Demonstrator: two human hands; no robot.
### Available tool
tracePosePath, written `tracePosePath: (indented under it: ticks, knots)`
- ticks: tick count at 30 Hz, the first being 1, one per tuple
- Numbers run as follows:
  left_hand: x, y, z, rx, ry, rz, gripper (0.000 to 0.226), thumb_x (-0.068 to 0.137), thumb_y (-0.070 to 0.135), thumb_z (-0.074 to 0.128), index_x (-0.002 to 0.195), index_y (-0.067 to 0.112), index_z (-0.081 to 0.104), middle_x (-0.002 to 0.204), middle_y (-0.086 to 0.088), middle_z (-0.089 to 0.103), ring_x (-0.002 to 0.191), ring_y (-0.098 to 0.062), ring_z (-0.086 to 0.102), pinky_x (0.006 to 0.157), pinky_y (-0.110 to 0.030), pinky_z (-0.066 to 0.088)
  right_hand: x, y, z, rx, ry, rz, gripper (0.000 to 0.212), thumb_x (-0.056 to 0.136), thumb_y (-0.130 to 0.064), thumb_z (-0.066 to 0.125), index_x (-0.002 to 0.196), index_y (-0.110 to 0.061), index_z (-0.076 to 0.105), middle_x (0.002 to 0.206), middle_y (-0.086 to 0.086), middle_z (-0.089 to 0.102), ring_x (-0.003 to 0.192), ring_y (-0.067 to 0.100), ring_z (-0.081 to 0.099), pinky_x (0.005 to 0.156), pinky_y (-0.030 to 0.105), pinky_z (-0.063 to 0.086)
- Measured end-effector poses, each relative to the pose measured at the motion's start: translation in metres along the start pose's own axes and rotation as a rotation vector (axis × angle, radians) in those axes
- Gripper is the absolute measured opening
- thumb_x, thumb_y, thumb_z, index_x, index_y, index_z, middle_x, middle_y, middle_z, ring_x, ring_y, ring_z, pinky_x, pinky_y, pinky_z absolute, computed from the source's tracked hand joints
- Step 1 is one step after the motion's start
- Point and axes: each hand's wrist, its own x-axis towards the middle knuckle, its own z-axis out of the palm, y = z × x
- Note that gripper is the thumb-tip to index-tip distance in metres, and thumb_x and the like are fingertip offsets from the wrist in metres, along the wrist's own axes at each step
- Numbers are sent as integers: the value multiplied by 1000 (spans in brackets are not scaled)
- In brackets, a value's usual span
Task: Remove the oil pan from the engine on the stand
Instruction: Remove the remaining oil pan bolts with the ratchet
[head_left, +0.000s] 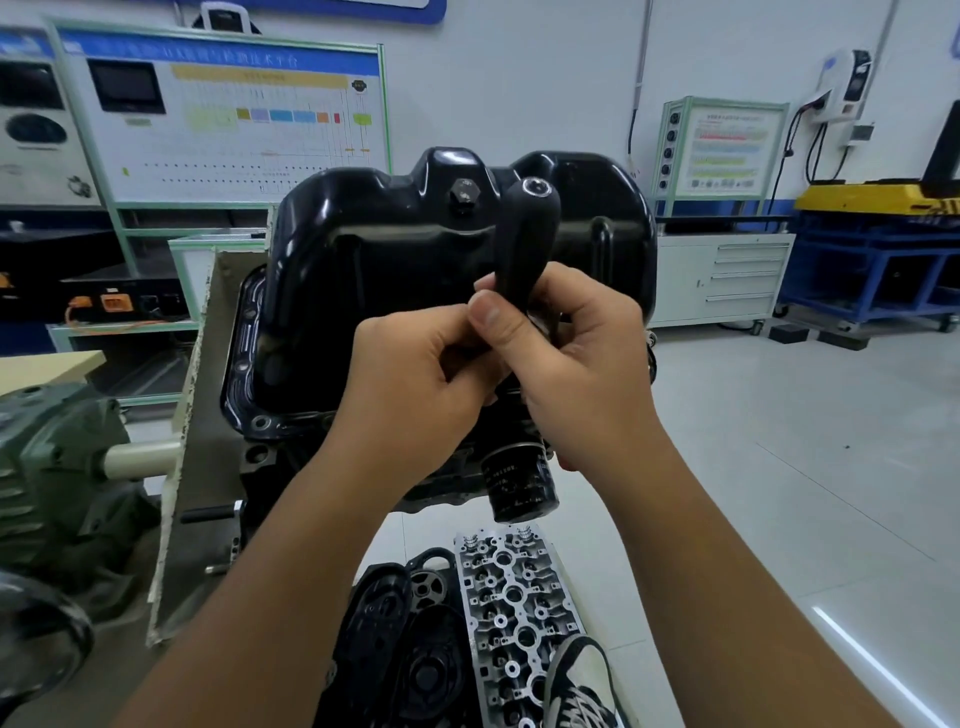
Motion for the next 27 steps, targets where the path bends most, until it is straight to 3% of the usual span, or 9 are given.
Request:
tracePosePath:
  ticks: [2, 5, 8, 11, 15, 18, 20, 24, 27]
  knots:
    - [-2, -5, 2, 51, 33, 56, 19, 91, 15, 70, 77, 27, 71, 62, 12, 66, 57, -14, 65, 51, -25, 49, 0, -1, -2, 16, -64, 24, 20, 93, -29, 71, 108, -18, 77, 93, 5, 71, 84, 14, 66, 72, 27, 52]
    - [-9, -15, 8, 139, 170, 67, 18, 88, 20, 79, 75, 11, 73, 64, 10, 67, 59, -6, 65, 55, -12, 44, 3, -1, -5, 18, -71, 18, 15, 93, -28, 71, 104, -19, 76, 83, -7, 68, 73, 5, 62, 72, 27, 48]
    - [-22, -21, 17, 173, 247, 15, 24, 86, 20, 84, 70, 7, 72, 60, 6, 64, 55, -8, 61, 52, -14, 44, 6, 0, -9, 88, -46, 58, 4, 93, -19, 71, 93, -17, 74, 64, -14, 60, 58, 6, 54, 64, 27, 43]
    - [-36, -17, 27, -14, 353, -249, 26, 90, 23, 81, 68, 13, 71, 55, 3, 63, 46, -11, 57, 44, -32, 47, 8, 0, -12, 155, -36, 106, 5, 88, -13, 65, 86, -12, 70, 54, -7, 53, 48, 15, 46, 53, 31, 40]
    - [-59, 3, 52, -476, 333, -840, 33, 97, 24, 70, 66, 13, 68, 57, -7, 63, 40, -14, 47, 37, -26, 36, 8, 0, -12, 155, -39, 110, 7, 83, -11, 64, 80, -14, 69, 54, -2, 52, 49, 19, 45, 53, 32, 39]
    - [-64, 1, 58, -747, 350, -1250, 13, 98, 13, 64, 90, 6, 70, 67, -11, 68, 43, -12, 47, 38, -23, 35, 9, 0, -13, 135, -42, 103, 8, 82, -11, 64, 77, -15, 69, 54, -6, 53, 50, 15, 46, 54, 29, 39]
    - [-59, -5, 55, -917, 375, -1337, 11, 98, 10, 62, 103, 2, 68, 75, -13, 73, 45, -11, 49, 40, -22, 39, 9, 0, -13, 133, -38, 101, 9, 85, -14, 65, 77, -17, 68, 56, -7, 54, 52, 14, 48, 56, 29, 40]
    - [-51, -7, 51, -1137, 386, -1373, 14, 97, 10, 64, 105, 0, 69, 84, -15, 76, 46, -10, 51, 42, -19, 41, 7, 2, -9, 86, -18, 91, 16, 91, -40, 71, 82, -27, 69, 60, -9, 56, 57, 15, 51, 64, 35, 43]
    - [-46, -5, 53, -1209, 413, -1376, 11, 96, 9, 65, 101, 1, 69, 82, -14, 75, 45, -9, 51, 41, -19, 41, 7, 3, -6, 38, 37, 81, 12, 88, -35, 77, 87, -26, 70, 68, -8, 62, 61, 20, 56, 65, 38, 47]
